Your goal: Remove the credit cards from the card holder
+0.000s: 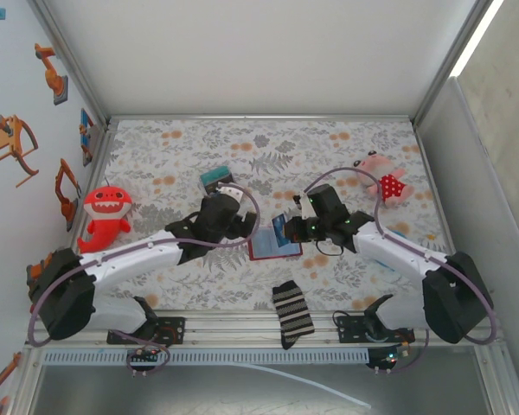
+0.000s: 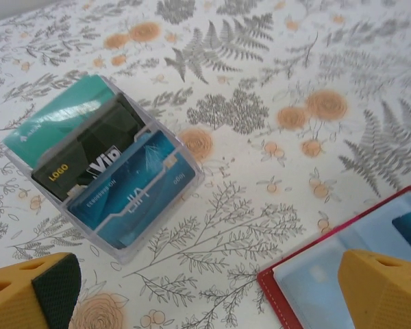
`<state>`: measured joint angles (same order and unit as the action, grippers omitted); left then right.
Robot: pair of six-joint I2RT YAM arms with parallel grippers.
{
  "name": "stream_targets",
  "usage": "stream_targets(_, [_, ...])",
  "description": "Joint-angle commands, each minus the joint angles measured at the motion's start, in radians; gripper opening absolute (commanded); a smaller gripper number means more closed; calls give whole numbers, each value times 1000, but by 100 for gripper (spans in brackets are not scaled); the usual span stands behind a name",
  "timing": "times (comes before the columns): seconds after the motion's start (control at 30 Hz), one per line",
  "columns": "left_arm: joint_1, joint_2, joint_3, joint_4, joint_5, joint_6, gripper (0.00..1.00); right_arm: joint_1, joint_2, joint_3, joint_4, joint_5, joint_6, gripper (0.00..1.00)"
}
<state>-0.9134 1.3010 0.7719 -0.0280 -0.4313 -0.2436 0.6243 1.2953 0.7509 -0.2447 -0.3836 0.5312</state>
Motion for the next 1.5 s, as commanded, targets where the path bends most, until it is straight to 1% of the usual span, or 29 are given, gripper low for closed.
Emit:
stream_targets(0.0, [43, -78, -50, 76, 160, 12, 97, 38, -42, 70, -62, -15, -153, 0])
stream_targets(0.07, [69, -117, -67, 103, 266, 56, 97, 58, -50, 98, -90, -29, -219, 0])
stream_targets(0.17, [111, -148, -59, 85, 425, 113, 97, 82, -53, 134, -119, -63, -305, 0])
stream_targets(0.27, [128, -162, -36, 42, 478, 161, 97, 100, -43, 169, -152, -104, -379, 0])
stream_targets(0.33, [136, -172, -27, 24, 518, 195, 97, 111, -35, 195, -189, -106, -435, 0])
stream_targets(0.43, [159, -183, -18, 4, 637, 237, 97, 116, -36, 222, -223, -123, -507, 0])
stream_targets(0.5, [175, -186, -9, -14, 732, 259, 100, 116, -43, 234, -236, -148, -544, 0])
stream_targets(0.6, [183, -189, 10, -57, 817, 290, 93, 117, -47, 254, -263, -179, -596, 0])
stream_targets(0.8, [186, -203, 22, -114, 960, 379, 90, 117, -33, 284, -329, -231, -679, 0])
stream_targets(1.03, [185, -174, 47, -144, 1055, 401, 61, 117, -17, 315, -376, -277, -727, 0])
stream_targets(1.17, [184, -153, 59, -157, 1101, 422, 56, 117, -5, 330, -397, -290, -752, 0])
stream_targets(1.27, [184, -143, 65, -168, 1135, 436, 48, 117, 4, 342, -418, -299, -774, 0])
stream_targets(1.33, [183, -137, 69, -178, 1147, 443, 46, 117, 10, 350, -431, -301, -790, 0])
stream_targets(1.4, [182, -131, 71, -188, 1160, 448, 38, 117, 12, 360, -441, -308, -804, 0])
stream_targets(1.47, [182, -125, 73, -195, 1176, 452, 33, 117, 14, 366, -449, -314, -817, 0])
